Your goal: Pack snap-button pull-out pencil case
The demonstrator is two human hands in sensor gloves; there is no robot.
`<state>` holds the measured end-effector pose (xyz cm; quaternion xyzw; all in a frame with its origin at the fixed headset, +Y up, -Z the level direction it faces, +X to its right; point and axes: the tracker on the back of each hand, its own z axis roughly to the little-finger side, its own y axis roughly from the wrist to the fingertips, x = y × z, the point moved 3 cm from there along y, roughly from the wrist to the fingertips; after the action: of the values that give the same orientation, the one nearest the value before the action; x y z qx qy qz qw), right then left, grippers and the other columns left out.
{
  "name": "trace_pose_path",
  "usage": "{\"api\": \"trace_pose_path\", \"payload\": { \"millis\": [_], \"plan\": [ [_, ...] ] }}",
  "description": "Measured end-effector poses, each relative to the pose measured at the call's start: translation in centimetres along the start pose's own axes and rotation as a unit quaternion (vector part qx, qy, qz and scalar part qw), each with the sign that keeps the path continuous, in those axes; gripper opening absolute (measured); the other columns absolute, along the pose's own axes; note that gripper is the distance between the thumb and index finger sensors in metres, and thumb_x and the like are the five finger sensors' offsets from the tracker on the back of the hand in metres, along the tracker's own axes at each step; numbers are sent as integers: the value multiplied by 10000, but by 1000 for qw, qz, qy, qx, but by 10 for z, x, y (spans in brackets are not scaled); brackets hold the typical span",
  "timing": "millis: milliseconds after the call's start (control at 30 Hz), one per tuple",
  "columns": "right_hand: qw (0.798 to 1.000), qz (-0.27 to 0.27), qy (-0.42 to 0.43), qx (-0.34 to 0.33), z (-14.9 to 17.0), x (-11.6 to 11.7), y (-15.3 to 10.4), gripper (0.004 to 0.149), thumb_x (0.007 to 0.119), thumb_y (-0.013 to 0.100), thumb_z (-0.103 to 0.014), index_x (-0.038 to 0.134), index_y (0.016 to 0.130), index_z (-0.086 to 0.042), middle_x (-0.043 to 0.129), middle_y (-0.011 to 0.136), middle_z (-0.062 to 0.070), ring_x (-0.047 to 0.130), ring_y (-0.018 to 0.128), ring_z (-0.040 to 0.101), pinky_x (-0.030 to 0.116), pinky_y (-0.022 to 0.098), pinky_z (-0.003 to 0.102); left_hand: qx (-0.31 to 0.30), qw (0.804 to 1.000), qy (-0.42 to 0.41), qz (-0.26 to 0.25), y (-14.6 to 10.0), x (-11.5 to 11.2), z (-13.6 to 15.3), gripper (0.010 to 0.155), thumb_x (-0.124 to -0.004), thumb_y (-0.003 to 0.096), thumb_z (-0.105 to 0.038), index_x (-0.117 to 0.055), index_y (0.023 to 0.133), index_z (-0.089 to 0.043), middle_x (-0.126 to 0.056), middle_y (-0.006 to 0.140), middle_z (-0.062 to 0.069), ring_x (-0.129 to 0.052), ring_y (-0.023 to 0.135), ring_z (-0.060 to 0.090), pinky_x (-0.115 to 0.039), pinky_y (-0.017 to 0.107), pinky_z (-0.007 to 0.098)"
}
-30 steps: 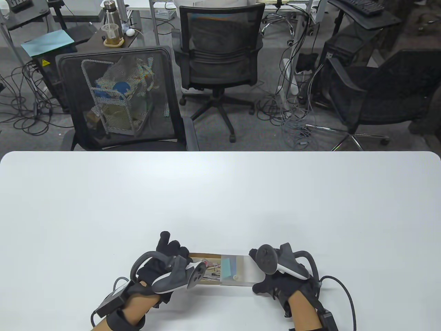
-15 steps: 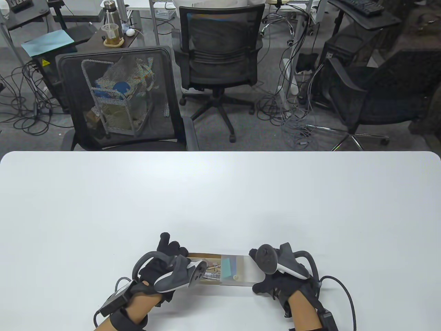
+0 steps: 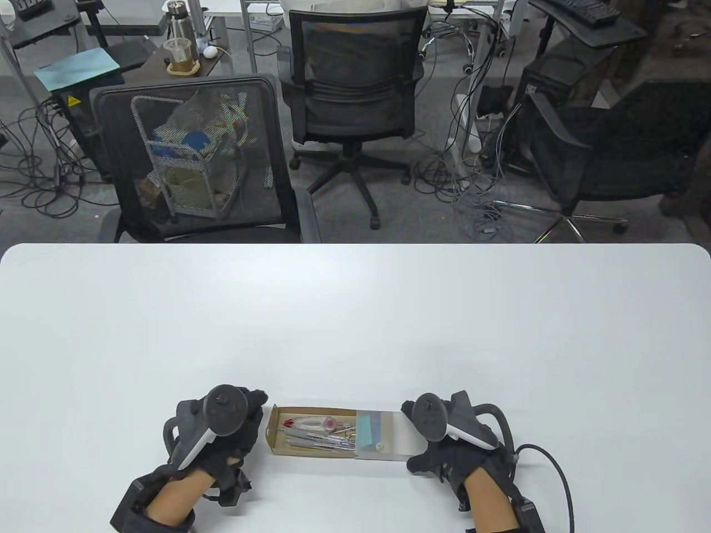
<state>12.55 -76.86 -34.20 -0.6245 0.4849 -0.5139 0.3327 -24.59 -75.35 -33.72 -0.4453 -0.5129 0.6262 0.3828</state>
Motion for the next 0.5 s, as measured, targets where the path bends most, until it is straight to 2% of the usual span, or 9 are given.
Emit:
{"api": "trace_pose_path", "payload": {
  "millis": [100,133,200,267,500],
  "plan": [
    [1000,0,0,0,0,0,0,947,915,264,-585,456,1061,-357,562,1147,-42,628,1038,293,493,771,598,-6,995,-38,95,8,-25,9,446,-790,410,-410,-894,839,-348,-886,848,-87,-913,712,204,-654,730,511],
    [1000,2,0,0,0,0,0,947,914,264,-585,456,1061,-358,561,1148,-42,629,1037,294,492,771,598,-27,992,-51,109,9,-28,6,447,-788,413,-410,-886,846,-354,-868,846,-86,-887,689,210,-629,732,502],
    [1000,4,0,0,0,0,0,947,915,263,-584,459,1061,-354,565,1145,-38,629,1037,297,493,770,600,-58,990,-38,121,10,-32,0,450,-789,413,-409,-883,849,-348,-874,837,-91,-895,669,199,-640,718,492],
    [1000,7,5,0,0,0,0,945,918,263,-579,465,1060,-351,571,1143,-33,631,1033,301,492,767,603,-54,994,-29,90,9,-32,-1,446,-790,406,-406,-893,836,-340,-887,806,-90,-908,633,189,-666,699,484],
    [1000,12,6,-11,-18,0,5,959,921,255,-587,473,1065,-337,585,1136,-25,654,1020,309,514,762,601,-48,994,-34,96,13,-35,-2,444,-789,406,-400,-897,830,-328,-888,777,-79,-903,606,184,-668,679,480]
  ]
}}
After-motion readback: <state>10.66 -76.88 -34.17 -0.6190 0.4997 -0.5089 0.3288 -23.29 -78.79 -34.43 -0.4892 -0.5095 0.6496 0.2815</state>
